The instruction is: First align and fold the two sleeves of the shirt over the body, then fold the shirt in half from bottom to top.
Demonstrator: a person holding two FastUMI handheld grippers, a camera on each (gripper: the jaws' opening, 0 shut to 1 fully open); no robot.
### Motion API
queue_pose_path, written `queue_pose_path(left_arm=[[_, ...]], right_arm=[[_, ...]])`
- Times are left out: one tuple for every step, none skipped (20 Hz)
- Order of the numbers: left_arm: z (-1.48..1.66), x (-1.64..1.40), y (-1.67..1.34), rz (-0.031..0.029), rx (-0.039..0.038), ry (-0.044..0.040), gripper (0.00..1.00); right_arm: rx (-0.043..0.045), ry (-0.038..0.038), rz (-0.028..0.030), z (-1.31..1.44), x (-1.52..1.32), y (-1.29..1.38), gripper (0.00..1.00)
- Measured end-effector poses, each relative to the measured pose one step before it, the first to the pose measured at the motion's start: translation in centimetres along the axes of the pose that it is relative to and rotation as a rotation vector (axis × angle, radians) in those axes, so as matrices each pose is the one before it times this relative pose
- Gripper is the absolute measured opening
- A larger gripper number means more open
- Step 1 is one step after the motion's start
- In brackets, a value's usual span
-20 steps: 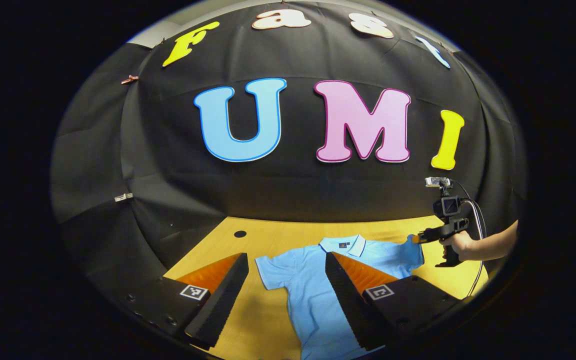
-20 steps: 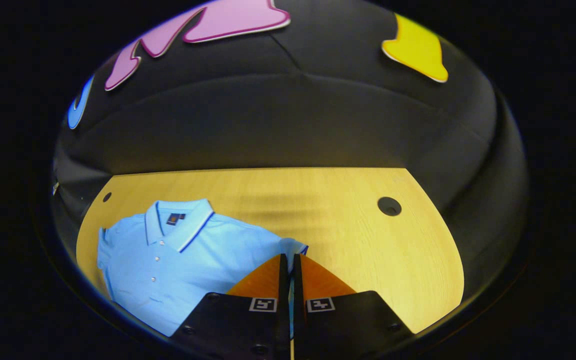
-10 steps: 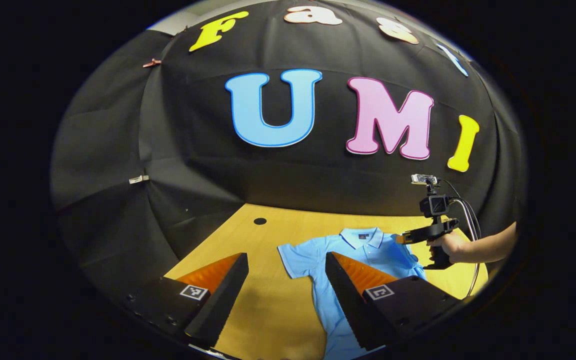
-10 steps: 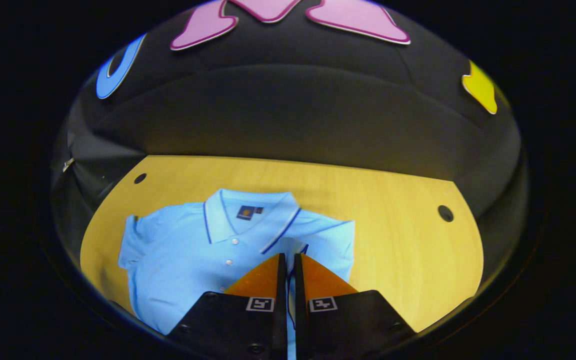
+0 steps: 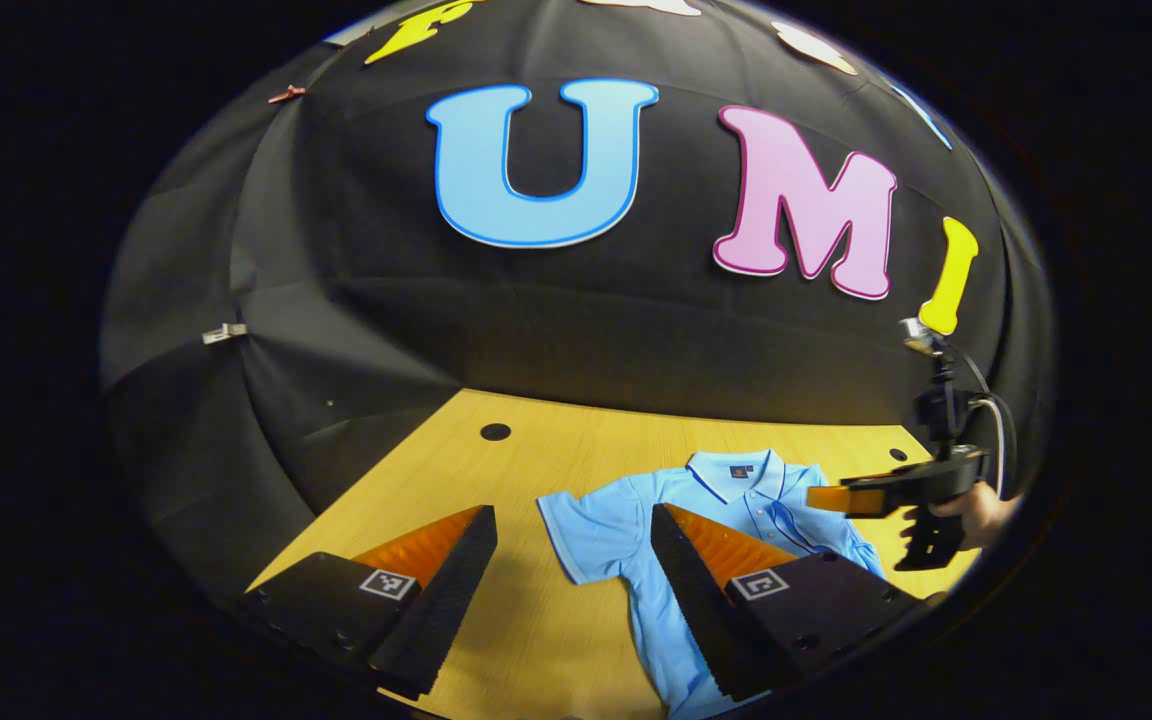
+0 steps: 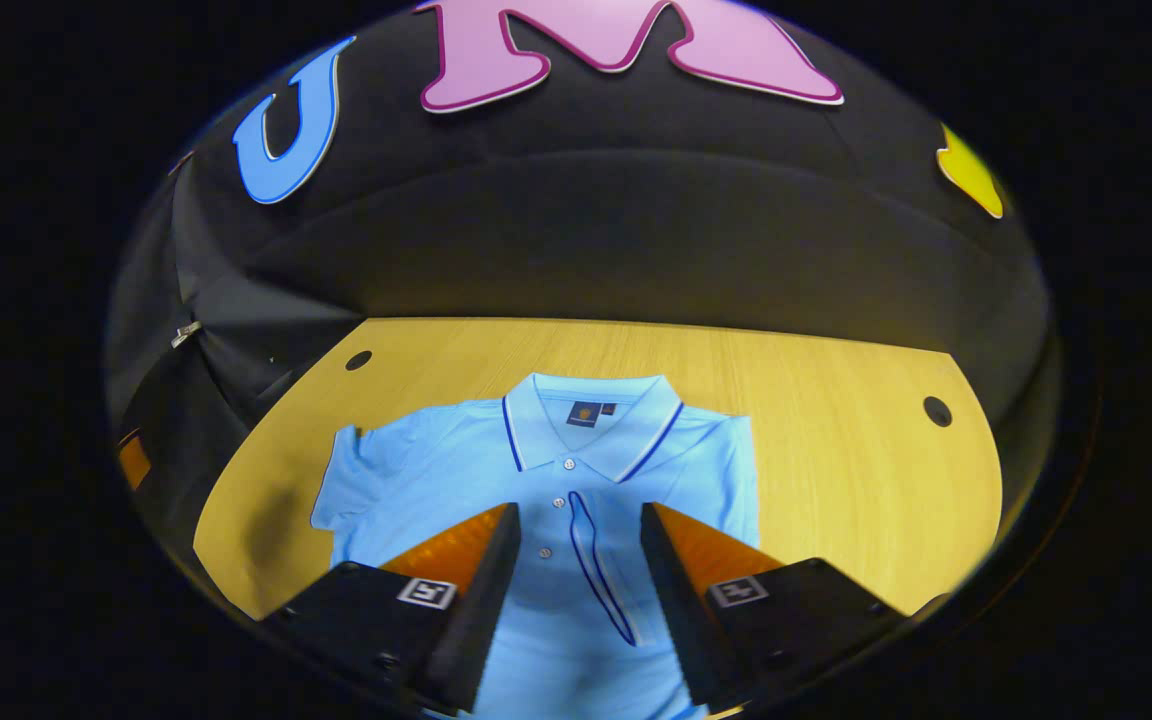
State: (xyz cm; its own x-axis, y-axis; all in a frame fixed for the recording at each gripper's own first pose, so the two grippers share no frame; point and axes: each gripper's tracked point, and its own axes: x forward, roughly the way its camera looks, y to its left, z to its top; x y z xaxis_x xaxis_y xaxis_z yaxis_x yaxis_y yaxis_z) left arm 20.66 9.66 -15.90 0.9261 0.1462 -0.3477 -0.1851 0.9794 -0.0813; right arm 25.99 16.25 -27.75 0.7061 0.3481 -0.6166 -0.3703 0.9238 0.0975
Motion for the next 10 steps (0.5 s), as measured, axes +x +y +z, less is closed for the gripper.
queue_pose_path(left_arm=[[-0.428,1.976,0.073,-0.00370,-0.00002,0.01784,0.99],[-0.953,2.067,0.207,-0.00291,0.00276,0.02513,0.98],[-0.967,2.041,0.196,-0.00144,-0.00061,0.03561,0.98],[-1.082,2.284,0.170,-0.00294,0.00648,0.04026,0.98],[-0.812,1.679,0.281,0.00600,0.01653,0.02953,0.96],[-0.847,1.870,0.343,0.00840,0.02291,0.02837,0.99],[-0.516,1.698,0.157,0.00197,0.01064,0.02061,0.99],[-0.101,1.693,-0.037,-0.00676,-0.00573,0.01018,0.99],[-0.079,1.281,-0.252,-0.01183,-0.02164,0.01200,0.99],[-0.075,1.157,-0.133,-0.01542,-0.02214,0.01455,0.99]], right_arm=[[-0.00325,-0.01355,-0.01105,0.058,-1.067,-0.846,0.89],[-0.00767,-0.01150,-0.01365,0.036,-1.220,-1.009,0.99],[-0.00183,-0.01389,-0.01575,0.113,-1.167,-1.055,1.00],[0.00444,-0.01460,-0.01342,0.107,-1.109,-1.035,1.00],[0.00689,-0.01329,-0.01495,-0.018,-1.106,-1.076,1.00],[0.00682,-0.00876,-0.01556,-0.019,-1.173,-1.103,1.00],[0.00622,-0.00373,-0.01306,-0.245,-0.939,-1.037,1.00],[0.00338,0.00358,-0.00724,-0.297,-0.727,-1.034,1.00],[0.00908,0.01722,-0.00414,-0.528,-1.007,-1.151,1.00],[0.01190,0.02426,-0.00277,-0.701,-0.619,-0.885,1.00]])
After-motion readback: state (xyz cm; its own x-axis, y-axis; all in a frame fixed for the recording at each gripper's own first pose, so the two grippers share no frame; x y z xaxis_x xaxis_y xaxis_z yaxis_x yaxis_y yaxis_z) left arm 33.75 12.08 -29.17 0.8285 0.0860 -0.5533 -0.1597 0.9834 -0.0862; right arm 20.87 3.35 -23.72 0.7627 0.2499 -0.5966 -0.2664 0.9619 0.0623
